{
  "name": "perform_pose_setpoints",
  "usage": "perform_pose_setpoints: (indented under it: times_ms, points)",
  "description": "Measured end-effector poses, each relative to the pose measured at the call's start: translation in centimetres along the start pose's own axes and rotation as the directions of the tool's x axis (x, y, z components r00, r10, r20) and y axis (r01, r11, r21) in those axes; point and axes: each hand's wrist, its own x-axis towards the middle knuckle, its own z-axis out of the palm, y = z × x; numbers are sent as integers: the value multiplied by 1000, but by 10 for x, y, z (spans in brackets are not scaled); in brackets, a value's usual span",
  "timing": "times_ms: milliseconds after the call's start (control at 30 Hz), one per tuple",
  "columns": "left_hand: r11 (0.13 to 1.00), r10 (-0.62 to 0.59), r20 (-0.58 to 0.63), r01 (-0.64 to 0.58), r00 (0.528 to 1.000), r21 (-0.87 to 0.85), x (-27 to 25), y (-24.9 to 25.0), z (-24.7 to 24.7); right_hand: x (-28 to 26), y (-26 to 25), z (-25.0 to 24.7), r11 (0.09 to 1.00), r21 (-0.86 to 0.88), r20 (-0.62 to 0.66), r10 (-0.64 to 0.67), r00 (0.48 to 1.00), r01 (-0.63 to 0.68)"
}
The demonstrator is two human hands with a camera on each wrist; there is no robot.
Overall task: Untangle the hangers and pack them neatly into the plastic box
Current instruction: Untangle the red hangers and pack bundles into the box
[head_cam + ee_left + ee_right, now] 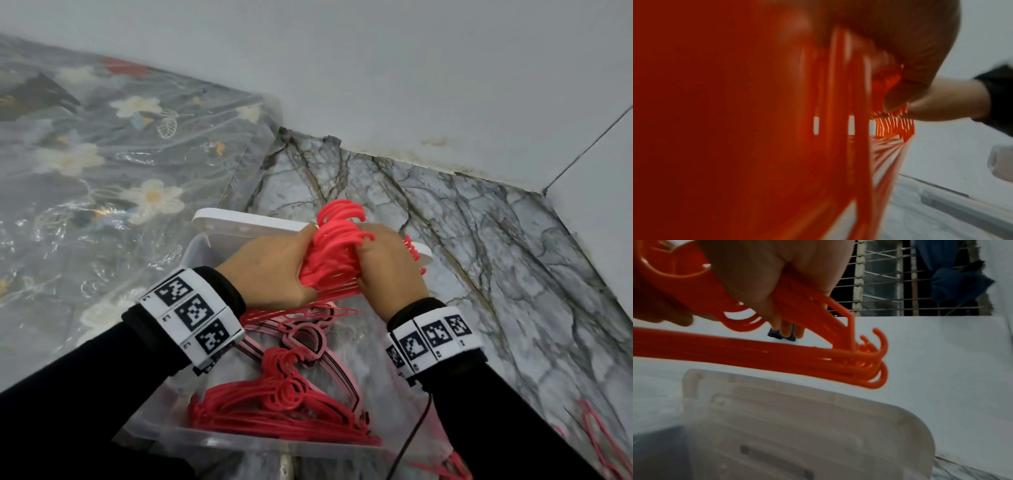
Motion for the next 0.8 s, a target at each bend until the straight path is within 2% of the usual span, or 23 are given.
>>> perform_pose_setpoints:
  times_ms: [67,133,233,300,367,433,567,600,700,733,800]
  points:
    - [999,9,-10,-9,1000,42,1,-1,3,1,0,3,998,-63,56,2,998,2]
    - [989,12,-73,-1,997,151,3,-2,3,3,4,3,996,-85,72,43,996,-37]
    - [924,-5,-187,76,982,375,7,-4,2,5,6,5,990,21,78,138,987,-140]
    - [923,-19,-179,86,984,376,7,-6,1,5,5,9,975,149,96,151,984,-164]
    - [928,-64,-132,108,989,358,5,-10,0,4,5,11,951,282,116,99,988,-128]
    - [925,-116,-116,150,986,350,4,-17,-4,-1,11,10,949,305,106,54,993,-84]
    - [938,-167,-219,224,961,264,3,-36,-21,-12,31,0,918,376,-20,141,990,-124]
    - [947,-164,-233,219,959,236,3,-40,-25,-14,35,-1,908,390,15,163,987,-156]
    - [954,-104,-230,163,968,253,3,-43,-29,-19,34,8,885,381,227,191,955,-268]
    - [951,-104,-220,162,970,265,3,-42,-28,-20,33,13,874,385,264,204,943,-297]
    - [944,-143,-204,195,969,264,0,-43,-26,-20,35,17,831,417,258,282,924,-370]
